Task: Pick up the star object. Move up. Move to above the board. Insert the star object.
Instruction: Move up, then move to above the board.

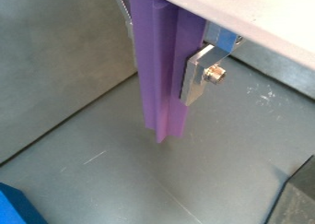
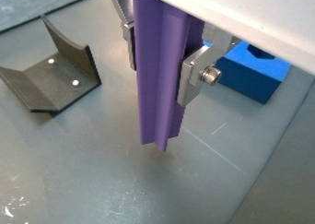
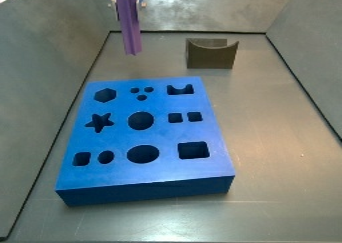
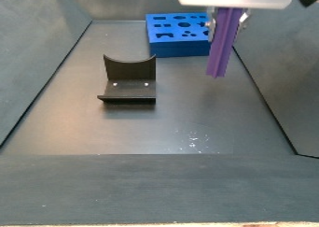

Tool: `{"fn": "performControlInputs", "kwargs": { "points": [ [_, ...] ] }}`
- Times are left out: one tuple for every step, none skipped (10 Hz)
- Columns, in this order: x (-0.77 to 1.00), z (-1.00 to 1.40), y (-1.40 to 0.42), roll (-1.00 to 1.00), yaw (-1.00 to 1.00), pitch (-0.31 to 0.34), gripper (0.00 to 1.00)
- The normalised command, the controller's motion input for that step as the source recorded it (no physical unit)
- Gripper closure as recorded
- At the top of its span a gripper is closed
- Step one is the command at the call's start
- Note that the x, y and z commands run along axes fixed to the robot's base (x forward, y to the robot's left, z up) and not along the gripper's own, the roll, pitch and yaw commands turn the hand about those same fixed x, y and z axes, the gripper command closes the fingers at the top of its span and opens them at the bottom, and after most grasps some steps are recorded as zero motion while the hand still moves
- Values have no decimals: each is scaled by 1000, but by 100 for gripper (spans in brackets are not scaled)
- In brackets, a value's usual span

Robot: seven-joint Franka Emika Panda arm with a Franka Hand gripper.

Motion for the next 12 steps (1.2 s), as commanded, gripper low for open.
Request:
{"fn": "performControlInputs", "kwargs": {
  "points": [
    [-18,210,-8,-158,-2,35,100],
    [-95,1000,56,-219,18,88,100],
    [-96,1000,58,-222,2,82,100],
    [-89,1000,53,-222,-12,65,100],
    [-80,1000,49,-211,-27,42,100],
    [-78,1000,47,-200,-29,40,100],
    [-67,1000,40,-184,-34,31,100],
    [-61,1000,40,-176,-36,28,100],
    [-53,1000,33,-176,-36,32,100],
    [-49,1000,34,-177,-37,29,100],
    [-46,1000,33,-170,-40,23,100],
    [-45,1000,30,-168,-42,21,100]
  ]
}}
